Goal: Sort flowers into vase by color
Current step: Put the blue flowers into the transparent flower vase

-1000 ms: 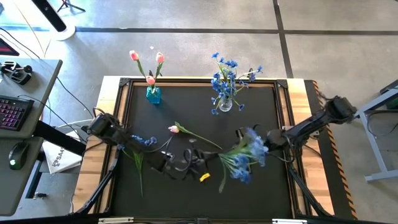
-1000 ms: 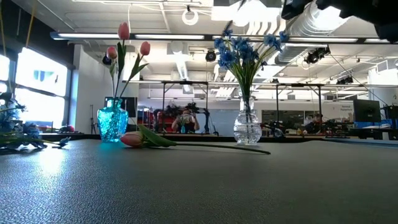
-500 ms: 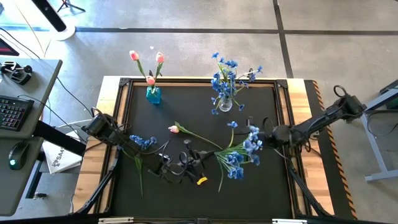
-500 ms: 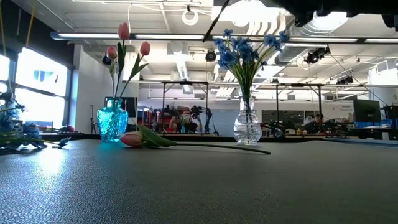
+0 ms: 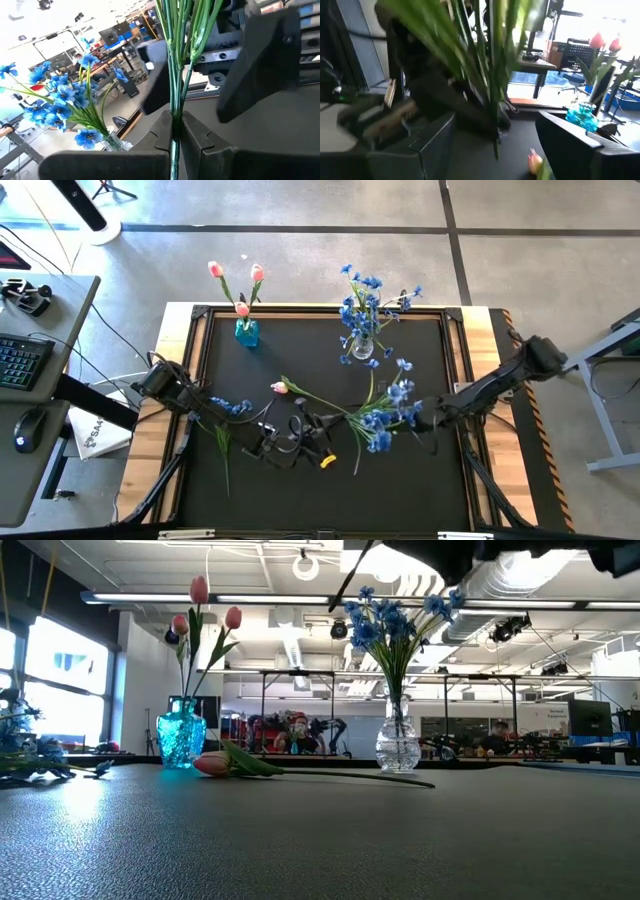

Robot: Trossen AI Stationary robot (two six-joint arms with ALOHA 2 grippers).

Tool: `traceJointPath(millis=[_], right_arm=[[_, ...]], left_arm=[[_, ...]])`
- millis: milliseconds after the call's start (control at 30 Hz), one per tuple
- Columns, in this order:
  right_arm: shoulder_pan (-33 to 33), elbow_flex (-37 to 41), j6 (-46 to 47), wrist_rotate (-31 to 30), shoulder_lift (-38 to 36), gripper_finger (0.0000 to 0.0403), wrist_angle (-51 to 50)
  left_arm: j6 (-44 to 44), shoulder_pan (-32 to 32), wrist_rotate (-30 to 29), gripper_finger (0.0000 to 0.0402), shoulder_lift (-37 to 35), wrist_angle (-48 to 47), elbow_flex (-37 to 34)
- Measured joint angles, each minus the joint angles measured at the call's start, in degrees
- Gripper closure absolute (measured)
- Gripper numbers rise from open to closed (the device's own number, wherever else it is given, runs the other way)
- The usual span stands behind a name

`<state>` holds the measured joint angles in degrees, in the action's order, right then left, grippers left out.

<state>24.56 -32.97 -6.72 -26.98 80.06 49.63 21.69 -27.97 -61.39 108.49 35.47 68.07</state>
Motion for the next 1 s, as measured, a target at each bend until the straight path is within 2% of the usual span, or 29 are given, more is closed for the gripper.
traceJointPath(millis=[167, 367, 600, 800, 1000], right_arm=[[1.4, -5.0, -0.7, -0.4, 2.2, 0.0154, -0.2], [4.7, -6.3, -4.3, -8.5, 2.0, 0.0196, 0.2], [7.8, -6.4, -10.6, -16.6, 2.0, 0.0297, 3.0], [8.4, -6.4, -13.9, -19.4, 1.2, 0.0389, 2.1], [8.6, -6.3, -13.1, -22.2, -5.8, 0.039, -7.1]], left_arm=[[0.0, -0.3, 0.0, 0.0397, 0.0, 0.0, 0.0], [-0.5, -1.0, 0.0, 0.0397, 0.0, -0.9, 0.0], [-1.1, -1.0, -0.8, 0.0397, 0.0, -2.1, 0.0], [-2.7, -0.9, -1.1, 0.0397, 0.0, -3.2, 0.0], [-6.6, -0.5, -1.1, 0.0379, -0.2, -5.2, 0.2]])
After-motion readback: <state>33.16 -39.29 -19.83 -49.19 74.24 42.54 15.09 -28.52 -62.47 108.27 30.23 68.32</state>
